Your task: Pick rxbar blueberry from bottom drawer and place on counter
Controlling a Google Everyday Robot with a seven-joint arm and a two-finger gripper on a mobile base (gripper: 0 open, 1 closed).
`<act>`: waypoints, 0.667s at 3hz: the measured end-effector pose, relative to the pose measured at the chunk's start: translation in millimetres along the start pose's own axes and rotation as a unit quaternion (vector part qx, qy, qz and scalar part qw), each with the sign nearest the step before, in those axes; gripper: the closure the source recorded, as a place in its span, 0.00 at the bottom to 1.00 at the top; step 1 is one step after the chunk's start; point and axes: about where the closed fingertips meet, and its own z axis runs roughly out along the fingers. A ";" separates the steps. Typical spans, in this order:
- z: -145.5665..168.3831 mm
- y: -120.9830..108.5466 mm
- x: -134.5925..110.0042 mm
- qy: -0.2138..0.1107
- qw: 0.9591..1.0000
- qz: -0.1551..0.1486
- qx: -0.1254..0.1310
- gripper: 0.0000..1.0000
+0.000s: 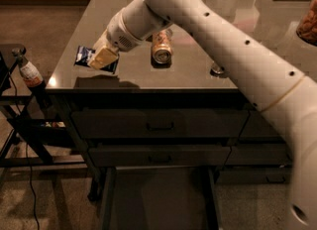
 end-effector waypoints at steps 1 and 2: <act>20.3 -18.0 -0.2 0.008 1.000 0.001 -0.015 1.00; 43.4 -31.2 -1.7 0.019 0.999 0.006 -0.028 1.00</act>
Offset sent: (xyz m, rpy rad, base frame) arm 0.0617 0.0472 -0.0275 -0.0622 0.0749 0.0307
